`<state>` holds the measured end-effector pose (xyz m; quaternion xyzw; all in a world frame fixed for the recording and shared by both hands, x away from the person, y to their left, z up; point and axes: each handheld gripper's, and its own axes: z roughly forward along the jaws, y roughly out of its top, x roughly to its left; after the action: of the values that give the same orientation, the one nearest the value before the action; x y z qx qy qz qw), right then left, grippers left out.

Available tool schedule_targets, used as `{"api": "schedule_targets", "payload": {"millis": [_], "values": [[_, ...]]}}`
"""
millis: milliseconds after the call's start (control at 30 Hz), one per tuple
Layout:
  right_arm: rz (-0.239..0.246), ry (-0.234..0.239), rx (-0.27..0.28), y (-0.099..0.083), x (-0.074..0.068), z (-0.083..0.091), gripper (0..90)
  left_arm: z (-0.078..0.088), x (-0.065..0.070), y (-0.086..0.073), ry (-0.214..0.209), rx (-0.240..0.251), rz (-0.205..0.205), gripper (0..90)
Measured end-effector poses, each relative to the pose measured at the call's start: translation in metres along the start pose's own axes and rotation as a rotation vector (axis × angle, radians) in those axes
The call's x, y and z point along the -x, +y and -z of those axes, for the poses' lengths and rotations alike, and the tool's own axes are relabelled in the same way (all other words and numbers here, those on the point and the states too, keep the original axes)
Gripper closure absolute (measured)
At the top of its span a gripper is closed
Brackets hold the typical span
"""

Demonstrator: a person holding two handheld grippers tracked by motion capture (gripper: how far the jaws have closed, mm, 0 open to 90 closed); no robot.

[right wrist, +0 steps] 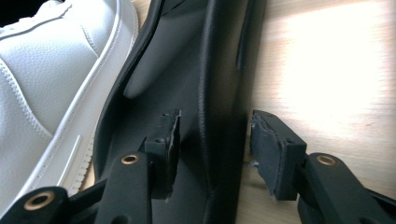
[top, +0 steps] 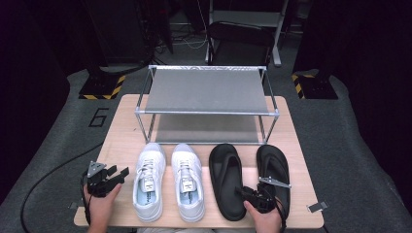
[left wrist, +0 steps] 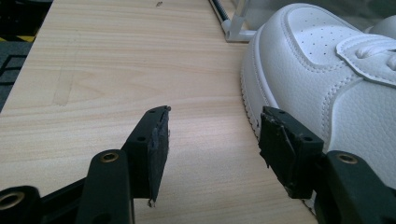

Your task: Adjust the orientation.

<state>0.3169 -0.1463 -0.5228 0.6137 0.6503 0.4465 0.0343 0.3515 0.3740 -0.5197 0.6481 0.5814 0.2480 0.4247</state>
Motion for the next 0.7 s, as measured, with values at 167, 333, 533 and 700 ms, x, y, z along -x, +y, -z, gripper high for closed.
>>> {"api": "schedule_targets", "payload": {"millis": [167, 333, 533, 700], "values": [[-0.002, 0.005, -0.008, 0.0004, -0.0003, -0.0025, 51.8, -0.0003, 0.0001, 0.0, 0.0, 0.001, 0.0, 42.8], [-0.008, 0.004, -0.011, 0.0005, -0.0004, -0.0023, 52.2, 0.0011, -0.0005, 0.0008, -0.005, -0.012, -0.003, 42.8], [-0.038, 0.015, -0.011, -0.0001, 0.0009, -0.0022, 53.4, 0.001, -0.001, 0.0009, -0.001, -0.003, -0.001, 42.8], [-0.042, 0.021, -0.005, -0.0008, 0.0018, -0.0022, 54.0, 0.0015, -0.001, 0.0008, -0.001, -0.008, 0.004, 42.8]]}}
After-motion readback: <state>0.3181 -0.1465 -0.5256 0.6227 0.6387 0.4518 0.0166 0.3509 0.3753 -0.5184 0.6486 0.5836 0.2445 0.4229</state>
